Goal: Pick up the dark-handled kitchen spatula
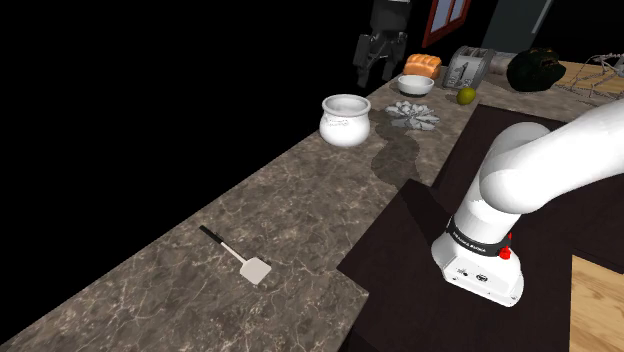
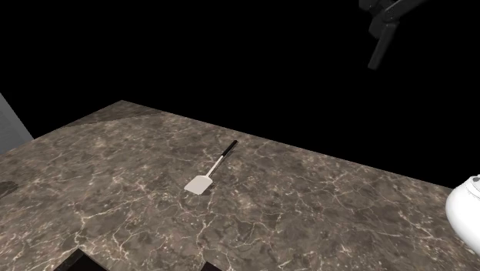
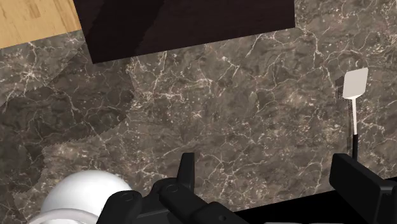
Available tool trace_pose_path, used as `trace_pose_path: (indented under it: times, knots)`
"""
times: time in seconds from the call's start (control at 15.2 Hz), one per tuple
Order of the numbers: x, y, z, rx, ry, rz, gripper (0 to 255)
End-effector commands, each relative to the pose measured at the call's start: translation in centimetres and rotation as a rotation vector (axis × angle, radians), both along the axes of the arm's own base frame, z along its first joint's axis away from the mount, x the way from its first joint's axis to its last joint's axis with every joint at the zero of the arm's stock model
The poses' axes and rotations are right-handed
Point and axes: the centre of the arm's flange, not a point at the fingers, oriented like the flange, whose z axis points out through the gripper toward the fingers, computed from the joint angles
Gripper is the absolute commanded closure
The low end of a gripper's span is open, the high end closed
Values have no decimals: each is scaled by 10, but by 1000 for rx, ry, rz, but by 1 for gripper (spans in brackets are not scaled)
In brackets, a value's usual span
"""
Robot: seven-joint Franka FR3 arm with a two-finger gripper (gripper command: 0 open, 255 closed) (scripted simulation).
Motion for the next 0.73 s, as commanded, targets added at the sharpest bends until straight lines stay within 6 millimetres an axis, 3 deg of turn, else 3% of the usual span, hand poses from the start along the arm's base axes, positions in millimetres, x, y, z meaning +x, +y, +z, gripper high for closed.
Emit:
trace_pose_path:
  times: [0.0, 0.66]
  knots:
    - [0, 0, 0, 0, 0, 0, 0]
    - [52, 90, -83, -18, -3, 46, 0]
